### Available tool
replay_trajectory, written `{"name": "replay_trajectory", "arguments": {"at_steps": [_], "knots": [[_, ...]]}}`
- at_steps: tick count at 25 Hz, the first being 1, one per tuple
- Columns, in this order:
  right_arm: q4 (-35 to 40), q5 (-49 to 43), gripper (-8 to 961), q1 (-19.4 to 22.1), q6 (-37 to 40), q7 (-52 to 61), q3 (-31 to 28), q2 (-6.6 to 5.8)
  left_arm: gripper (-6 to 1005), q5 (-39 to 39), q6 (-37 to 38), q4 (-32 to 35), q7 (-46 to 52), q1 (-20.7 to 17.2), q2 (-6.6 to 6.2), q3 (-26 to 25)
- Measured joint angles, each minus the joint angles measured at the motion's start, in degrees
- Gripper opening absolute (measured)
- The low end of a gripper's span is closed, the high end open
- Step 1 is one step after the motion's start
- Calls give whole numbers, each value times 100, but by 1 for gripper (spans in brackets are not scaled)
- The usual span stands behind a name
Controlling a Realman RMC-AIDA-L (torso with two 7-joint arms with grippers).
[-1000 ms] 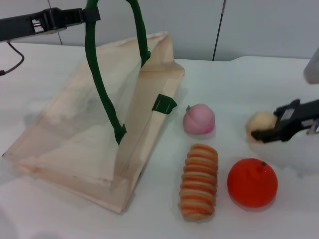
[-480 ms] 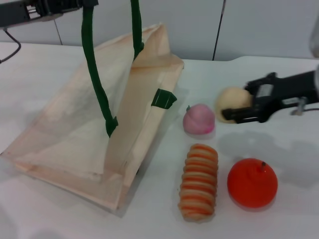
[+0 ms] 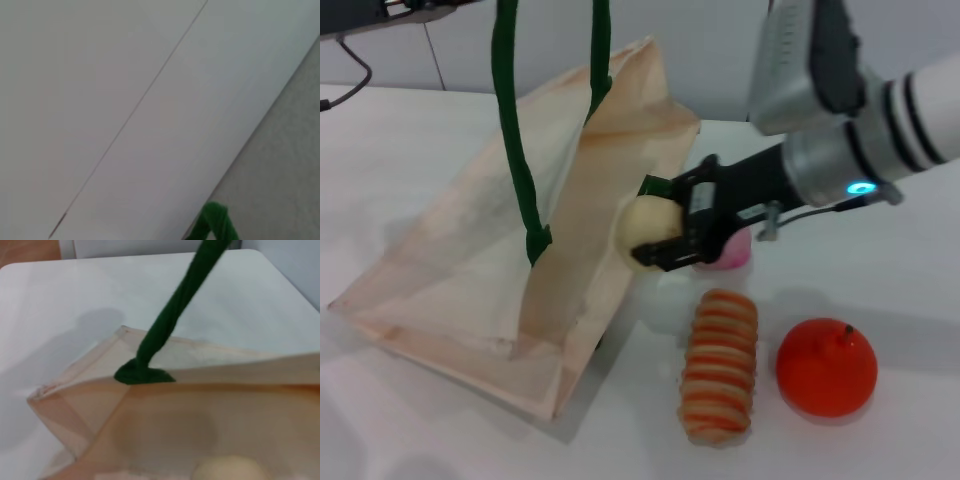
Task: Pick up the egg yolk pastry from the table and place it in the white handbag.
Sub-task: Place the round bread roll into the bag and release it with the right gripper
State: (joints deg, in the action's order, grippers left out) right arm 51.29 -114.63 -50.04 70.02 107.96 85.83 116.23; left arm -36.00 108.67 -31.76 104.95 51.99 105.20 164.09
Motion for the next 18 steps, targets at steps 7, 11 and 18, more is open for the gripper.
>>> {"name": "replay_trajectory", "arguments": {"at_steps": [7, 11, 18], "knots": [[-699, 654, 585, -689, -951, -59, 878, 5, 129, -5, 30, 21, 4, 124, 0, 0], [-977, 1108, 583, -972, -1416, -183, 1247, 12, 129, -114, 78, 28, 41, 196, 0, 0], [-1626, 1783, 581, -1468, -2239, -271, 1920, 51, 129, -313, 104, 30, 86, 258, -6, 0]]}}
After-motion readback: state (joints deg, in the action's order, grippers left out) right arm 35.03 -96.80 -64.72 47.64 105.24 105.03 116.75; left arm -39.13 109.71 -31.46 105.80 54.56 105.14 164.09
